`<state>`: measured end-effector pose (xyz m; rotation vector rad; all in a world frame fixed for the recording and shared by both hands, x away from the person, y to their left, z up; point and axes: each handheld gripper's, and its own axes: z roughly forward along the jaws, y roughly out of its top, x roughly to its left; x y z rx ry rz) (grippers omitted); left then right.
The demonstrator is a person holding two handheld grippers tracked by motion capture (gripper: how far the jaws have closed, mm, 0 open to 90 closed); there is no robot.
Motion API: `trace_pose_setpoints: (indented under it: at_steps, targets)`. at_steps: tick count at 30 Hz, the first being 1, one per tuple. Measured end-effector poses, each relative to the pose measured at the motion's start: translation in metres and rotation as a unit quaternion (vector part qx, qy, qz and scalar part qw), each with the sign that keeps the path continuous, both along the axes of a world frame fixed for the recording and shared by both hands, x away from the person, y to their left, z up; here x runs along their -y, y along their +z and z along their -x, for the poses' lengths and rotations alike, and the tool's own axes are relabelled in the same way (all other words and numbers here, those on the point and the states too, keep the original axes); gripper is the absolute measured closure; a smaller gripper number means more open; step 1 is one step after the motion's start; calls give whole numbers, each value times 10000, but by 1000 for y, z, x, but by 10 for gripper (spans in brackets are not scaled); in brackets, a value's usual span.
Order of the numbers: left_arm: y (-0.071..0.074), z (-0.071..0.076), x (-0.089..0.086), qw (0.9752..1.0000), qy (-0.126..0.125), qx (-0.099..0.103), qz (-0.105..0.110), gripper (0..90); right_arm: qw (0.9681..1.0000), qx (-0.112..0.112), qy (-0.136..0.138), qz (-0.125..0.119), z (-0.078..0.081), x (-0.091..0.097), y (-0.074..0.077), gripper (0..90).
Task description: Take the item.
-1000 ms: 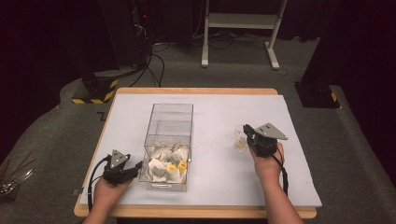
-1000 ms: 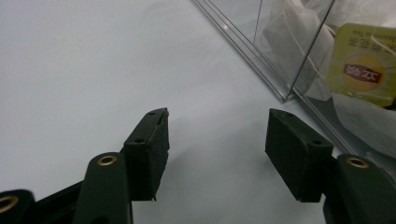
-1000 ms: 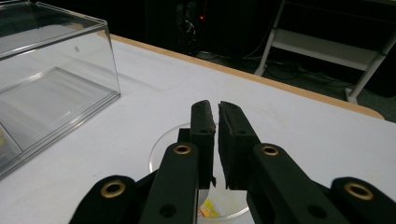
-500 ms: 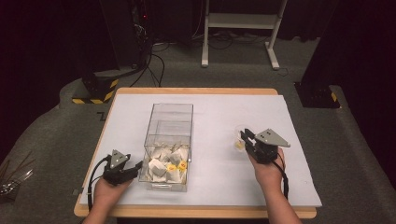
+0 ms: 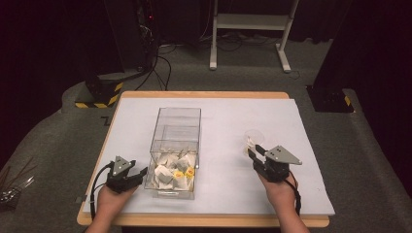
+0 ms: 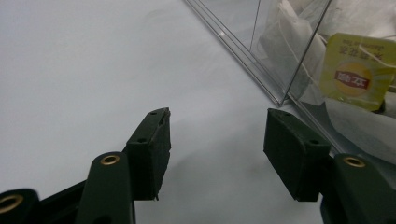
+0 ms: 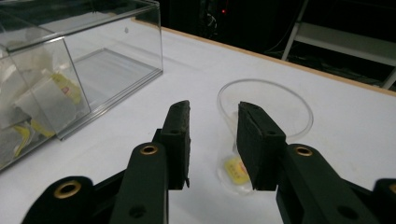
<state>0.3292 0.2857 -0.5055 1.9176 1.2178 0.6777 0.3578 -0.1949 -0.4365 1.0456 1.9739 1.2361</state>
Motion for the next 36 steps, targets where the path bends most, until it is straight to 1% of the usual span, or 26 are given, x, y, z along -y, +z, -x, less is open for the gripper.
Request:
trace_pose_setpoints:
  at_steps: [2,5,6,8,10,11,13,14,15,16,18,21,22,24,26,27,29,30,32,33,34,36]
  targets:
    - [0,2,0,10000,-10,49,10,418,10000,-74,20,19,3,0,-4,619]
    - [1,3,0,10000,-59,50,29,424,9998,-159,-17,73,6,1,-11,597]
    - [1,5,-1,10000,-57,44,69,426,9998,-179,-33,87,7,1,-13,590]
    - [1,7,-2,9999,-71,67,42,431,9997,-234,-66,93,8,2,-18,581]
    - [2,9,-4,9999,-81,65,55,434,9994,-313,-87,97,8,3,-27,572]
    - [3,10,-4,9999,-72,77,88,434,9994,-313,-87,97,8,3,-27,572]
    - [5,12,-6,9998,-62,112,180,435,9991,-404,-103,106,8,3,-32,561]
    - [7,13,-7,9997,-62,128,212,435,9990,-403,-104,128,8,3,-33,559]
    - [8,14,-8,9996,-65,143,232,435,9988,-452,-111,161,8,3,-38,551]
    - [10,15,-9,9995,-82,160,255,435,9988,-452,-111,161,8,3,-38,551]
    - [13,19,-10,9994,-104,193,285,432,9982,-564,-101,156,7,3,-42,539]
    - [19,25,-12,9991,-94,254,313,418,9974,-663,-97,281,6,3,-49,525]
    - [22,27,-13,9989,-79,257,376,418,9967,-702,-202,341,7,4,-52,491]
    - [25,31,-13,9985,-58,282,456,416,9966,-694,-254,359,7,4,-54,494]
    - [30,34,-14,9982,-35,296,521,410,9959,-771,-307,361,7,7,-55,494]
    - [33,35,-14,9982,-40,284,535,408,9956,-802,-347,334,7,9,-56,493]
    - [39,36,-13,9977,-32,272,614,400,9949,-914,-383,181,7,13,-56,494]
    - [41,38,-12,9977,-74,290,611,400,9949,-914,-383,181,7,13,-56,494]
    - [43,43,-9,9987,-98,393,325,393,9948,-947,-351,165,6,16,-56,500]
    - [44,47,-10,9984,-115,432,358,386,9946,-970,-332,162,5,16,-56,501]
    - [44,51,-11,9978,-113,421,494,382,9946,-979,-306,166,5,17,-56,500]
    - [42,57,-11,9971,-89,428,616,377,9941,-1019,-341,163,5,16,-58,497]
